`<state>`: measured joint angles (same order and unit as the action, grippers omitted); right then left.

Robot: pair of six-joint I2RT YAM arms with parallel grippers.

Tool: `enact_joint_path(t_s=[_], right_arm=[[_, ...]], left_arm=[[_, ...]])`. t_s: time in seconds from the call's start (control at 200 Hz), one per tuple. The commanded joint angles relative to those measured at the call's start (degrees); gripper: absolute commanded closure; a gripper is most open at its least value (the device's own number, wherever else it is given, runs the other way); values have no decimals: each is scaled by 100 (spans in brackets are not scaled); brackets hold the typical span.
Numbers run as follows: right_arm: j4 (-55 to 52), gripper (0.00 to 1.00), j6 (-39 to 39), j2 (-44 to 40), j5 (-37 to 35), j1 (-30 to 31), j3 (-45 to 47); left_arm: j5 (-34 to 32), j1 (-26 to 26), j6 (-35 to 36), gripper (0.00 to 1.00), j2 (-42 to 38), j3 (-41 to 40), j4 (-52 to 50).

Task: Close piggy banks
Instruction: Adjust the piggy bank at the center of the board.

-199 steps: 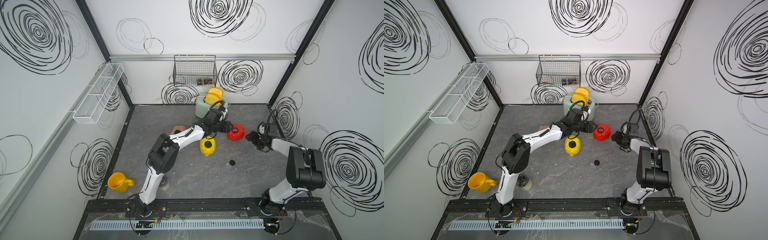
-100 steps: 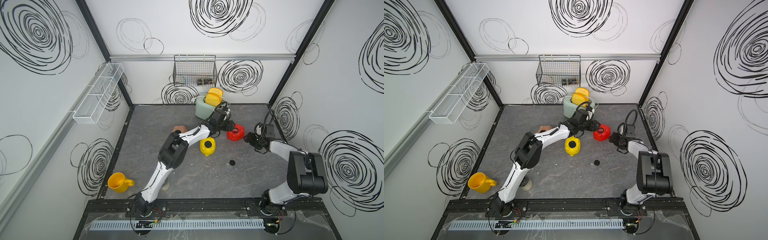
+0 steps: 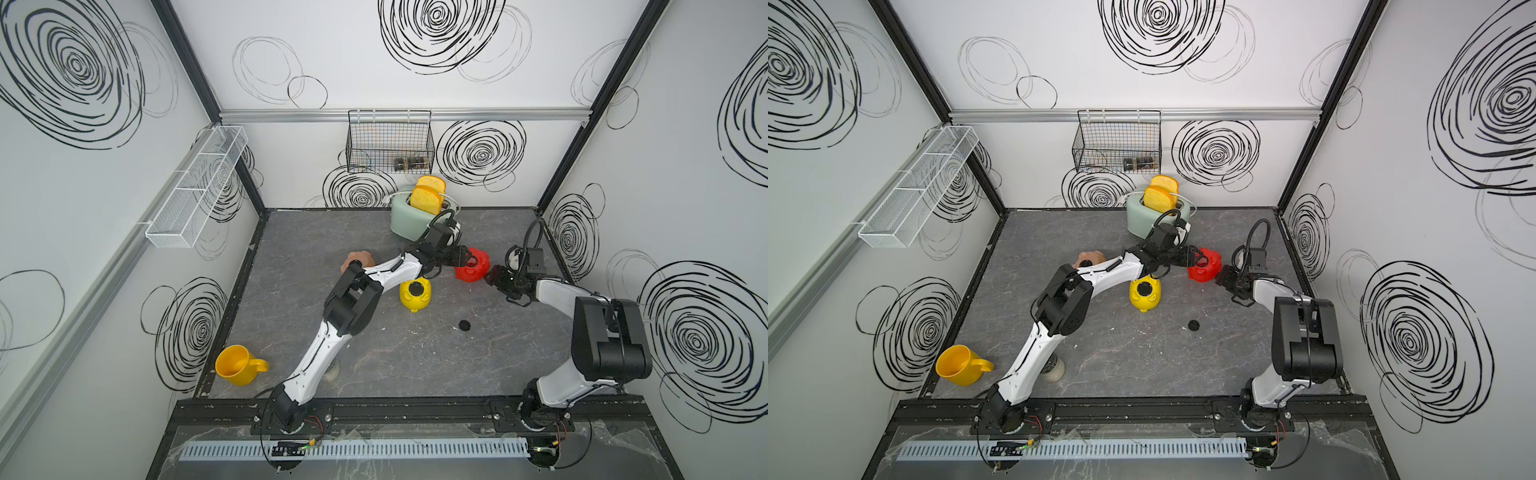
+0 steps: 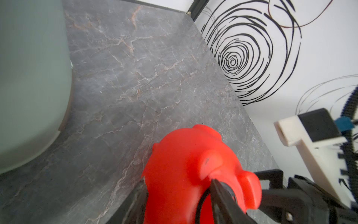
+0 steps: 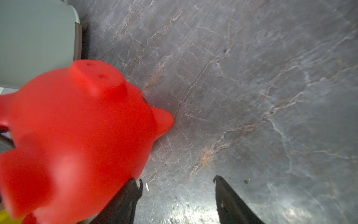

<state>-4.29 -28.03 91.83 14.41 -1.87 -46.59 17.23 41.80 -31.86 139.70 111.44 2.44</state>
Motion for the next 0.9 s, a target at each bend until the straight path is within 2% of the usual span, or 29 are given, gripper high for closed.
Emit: enact_joint_path(t_s=[0.0,0.13,0.645,0.896], right_arm=[[-19,34,26,133,74,20,-268],[-97,34,61,312,185,12,-460],[-180,34,206,636,272,-199,-753],[-247,34,267,582,57,-339,-793]], left_arm=[[391,12,-291,44,-384,-353,407],[602,6,-516,44,-577,-752,695],[654,177,-625,44,-1464,-1986,1143],[241,117,-418,43,-1809,-2132,851]])
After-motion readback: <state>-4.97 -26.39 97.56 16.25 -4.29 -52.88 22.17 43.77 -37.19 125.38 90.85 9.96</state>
